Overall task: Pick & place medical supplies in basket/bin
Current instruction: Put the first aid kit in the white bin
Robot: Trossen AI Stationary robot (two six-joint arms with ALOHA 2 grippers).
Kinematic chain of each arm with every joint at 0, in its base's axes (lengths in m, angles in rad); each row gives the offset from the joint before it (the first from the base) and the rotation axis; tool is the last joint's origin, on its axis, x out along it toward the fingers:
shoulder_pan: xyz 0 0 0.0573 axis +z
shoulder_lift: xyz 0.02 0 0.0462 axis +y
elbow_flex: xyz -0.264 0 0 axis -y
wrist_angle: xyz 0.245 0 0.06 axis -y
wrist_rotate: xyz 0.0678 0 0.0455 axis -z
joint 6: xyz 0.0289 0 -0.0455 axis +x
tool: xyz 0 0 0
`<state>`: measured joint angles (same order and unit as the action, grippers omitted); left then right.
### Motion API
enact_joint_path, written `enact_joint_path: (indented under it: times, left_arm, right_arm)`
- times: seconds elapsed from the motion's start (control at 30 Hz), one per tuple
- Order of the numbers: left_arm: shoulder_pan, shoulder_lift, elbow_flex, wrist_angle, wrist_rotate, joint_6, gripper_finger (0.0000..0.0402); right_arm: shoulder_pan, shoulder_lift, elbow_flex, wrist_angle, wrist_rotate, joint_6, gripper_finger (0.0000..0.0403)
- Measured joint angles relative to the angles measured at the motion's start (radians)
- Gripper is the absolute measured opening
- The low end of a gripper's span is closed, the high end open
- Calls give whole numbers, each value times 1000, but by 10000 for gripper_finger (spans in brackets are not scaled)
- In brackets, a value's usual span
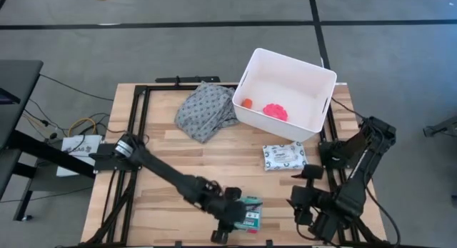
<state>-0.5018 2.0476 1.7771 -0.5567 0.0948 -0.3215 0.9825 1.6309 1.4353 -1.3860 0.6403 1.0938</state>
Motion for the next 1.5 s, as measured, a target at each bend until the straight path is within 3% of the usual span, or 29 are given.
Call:
enact_joint_path:
  times: [0.1, 0.17, 0.37, 0.57, 0.9, 1.5]
  left_arm:
    - [-46, 13, -1, 8, -184, 81, 142]
    - [-67, 30, -2, 33, -235, 75, 142]
    - [-92, 126, 0, 183, -212, -34, 142]
    - [-83, 191, 13, 185, -230, -112, 142]
    - [-91, 223, 16, 133, -200, -40, 142]
    - [-2, 217, 16, -13, -324, 13, 141]
  right_arm:
    - [-2, -3, 0, 1, 37, -47, 393]
    - [-3, -3, 0, 2, 43, -69, 393]
    - [-8, -3, 1, 3, 43, -73, 393]
    - [-9, -3, 1, 7, 43, -73, 393]
    - [-9, -3, 1, 8, 42, -74, 393]
    - [-9, -3, 1, 10, 42, -74, 393]
